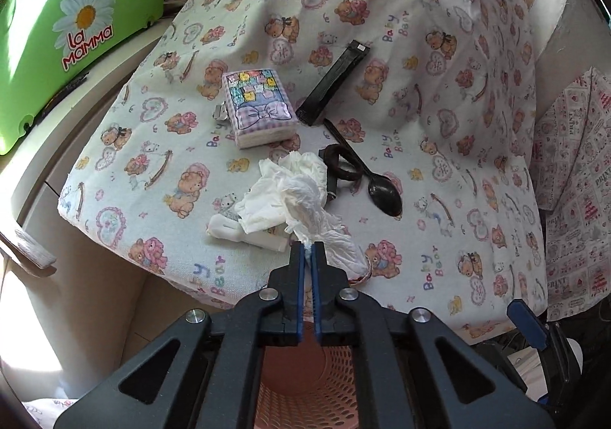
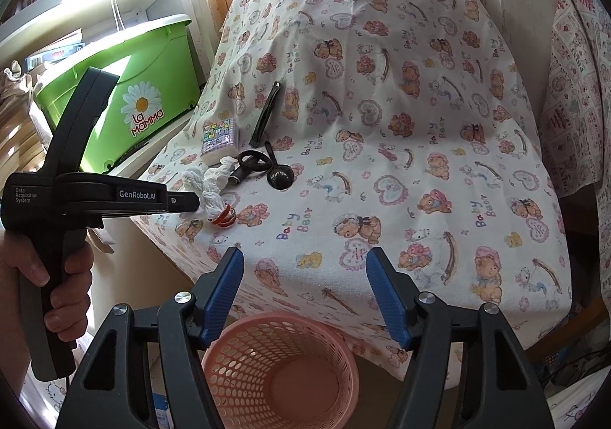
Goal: Collect trash
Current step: 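Reach the left gripper to the crumpled white tissue and close on it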
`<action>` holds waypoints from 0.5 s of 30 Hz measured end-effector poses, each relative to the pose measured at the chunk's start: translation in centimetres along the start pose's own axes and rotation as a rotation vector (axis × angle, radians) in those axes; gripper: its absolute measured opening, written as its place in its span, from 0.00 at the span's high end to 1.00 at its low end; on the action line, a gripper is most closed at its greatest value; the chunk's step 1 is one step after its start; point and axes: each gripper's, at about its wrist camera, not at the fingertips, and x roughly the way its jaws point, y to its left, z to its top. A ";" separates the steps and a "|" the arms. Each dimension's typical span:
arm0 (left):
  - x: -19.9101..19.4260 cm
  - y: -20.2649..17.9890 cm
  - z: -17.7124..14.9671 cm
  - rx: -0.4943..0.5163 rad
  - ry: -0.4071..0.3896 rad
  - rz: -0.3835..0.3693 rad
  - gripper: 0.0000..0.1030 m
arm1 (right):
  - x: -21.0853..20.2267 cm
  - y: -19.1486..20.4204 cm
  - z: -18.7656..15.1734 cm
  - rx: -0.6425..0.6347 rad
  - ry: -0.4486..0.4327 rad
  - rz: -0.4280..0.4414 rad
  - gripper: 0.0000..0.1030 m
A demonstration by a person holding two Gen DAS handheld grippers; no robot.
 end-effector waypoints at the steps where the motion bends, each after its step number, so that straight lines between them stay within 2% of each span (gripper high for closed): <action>1: -0.6 0.1 0.2 0.000 -0.014 -0.007 0.98 | 0.0 0.0 0.0 0.003 0.000 0.003 0.33; 4: -2.7 0.6 1.3 0.007 -0.060 -0.013 0.98 | 0.3 0.1 0.1 0.003 0.007 0.015 0.33; 6: -3.8 1.0 2.0 0.006 -0.082 -0.014 0.98 | 0.6 0.5 0.6 -0.013 0.020 0.040 0.39; 9: -5.0 1.6 2.8 0.013 -0.114 -0.022 0.98 | 1.2 1.6 1.6 -0.046 0.020 0.057 0.41; 13: -6.1 2.5 2.8 0.007 -0.141 -0.001 0.98 | 2.7 3.0 2.7 -0.046 0.041 0.117 0.45; 15: -6.6 2.8 2.4 0.012 -0.154 0.016 0.98 | 3.9 4.1 3.0 -0.064 0.059 0.133 0.51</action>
